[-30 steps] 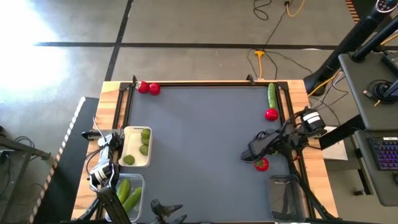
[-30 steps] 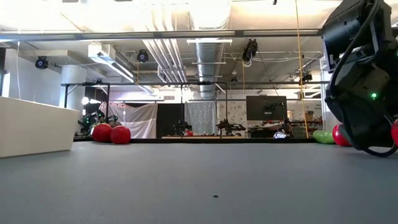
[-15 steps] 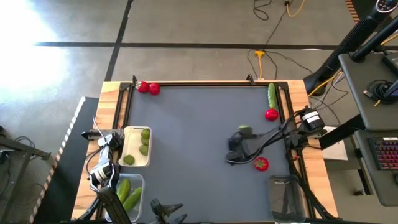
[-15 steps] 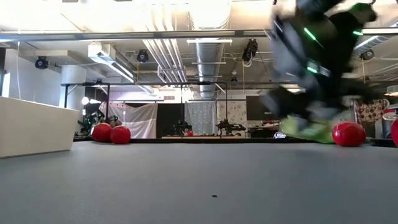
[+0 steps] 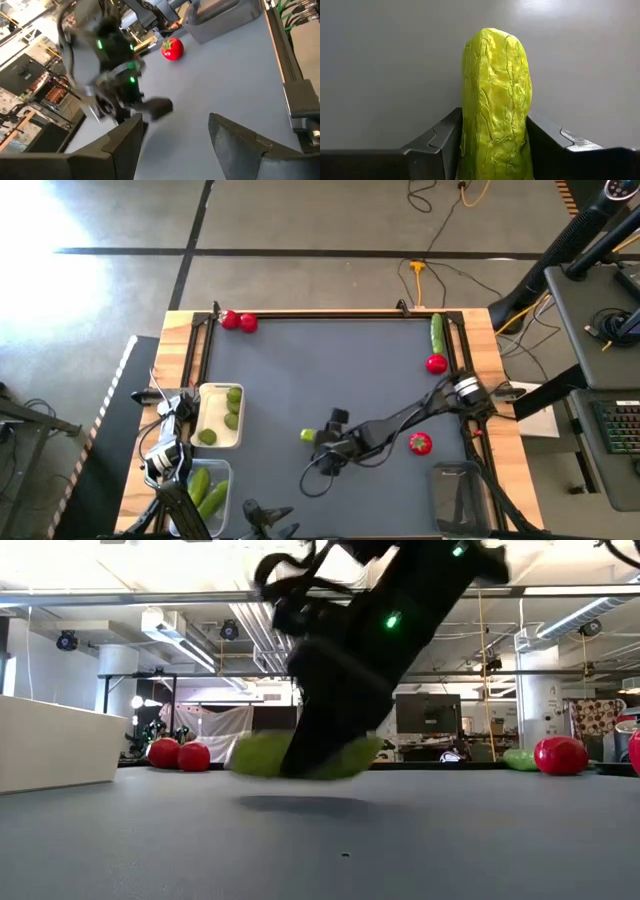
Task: Sort produce into baskets
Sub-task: Put the green cucumber into the transparent bin
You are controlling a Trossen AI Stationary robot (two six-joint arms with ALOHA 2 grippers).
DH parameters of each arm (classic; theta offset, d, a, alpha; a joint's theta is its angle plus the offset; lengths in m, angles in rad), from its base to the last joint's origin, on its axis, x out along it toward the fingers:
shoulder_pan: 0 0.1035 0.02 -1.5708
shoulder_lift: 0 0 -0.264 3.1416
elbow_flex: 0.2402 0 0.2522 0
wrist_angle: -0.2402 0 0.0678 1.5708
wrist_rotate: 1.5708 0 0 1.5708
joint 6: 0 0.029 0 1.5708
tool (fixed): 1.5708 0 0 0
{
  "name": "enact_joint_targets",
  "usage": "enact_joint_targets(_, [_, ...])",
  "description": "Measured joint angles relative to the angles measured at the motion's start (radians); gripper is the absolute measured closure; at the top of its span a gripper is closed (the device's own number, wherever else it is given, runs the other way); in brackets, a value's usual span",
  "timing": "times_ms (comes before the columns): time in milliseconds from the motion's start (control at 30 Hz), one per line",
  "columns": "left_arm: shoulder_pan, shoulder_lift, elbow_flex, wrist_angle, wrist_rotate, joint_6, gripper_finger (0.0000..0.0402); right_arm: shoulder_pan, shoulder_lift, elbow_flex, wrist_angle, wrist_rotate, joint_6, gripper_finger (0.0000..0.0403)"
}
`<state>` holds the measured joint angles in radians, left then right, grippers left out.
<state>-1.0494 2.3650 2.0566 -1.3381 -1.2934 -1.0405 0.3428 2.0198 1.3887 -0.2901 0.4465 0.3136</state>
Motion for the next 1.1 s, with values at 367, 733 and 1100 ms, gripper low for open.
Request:
enact_joint_targets(367, [0.004, 0.000, -0.027, 0.123, 0.043, -0.065, 0.0192, 0.014, 0.169, 0.215, -0.007, -0.140, -0.107, 0.0186])
enact_joint_targets(733, [0.013, 0.000, -0.027, 0.178, 0.073, -0.099, 0.0191, 0.110, 0.083, 0.228, -0.222, -0.127, -0.120, 0.0110])
enact_joint_targets(1100, [0.158, 0.000, -0.030, 0.145, 0.181, -0.115, 0.0129, 0.314, 0.024, 0.218, -0.393, 0.244, 0.042, 0.0114])
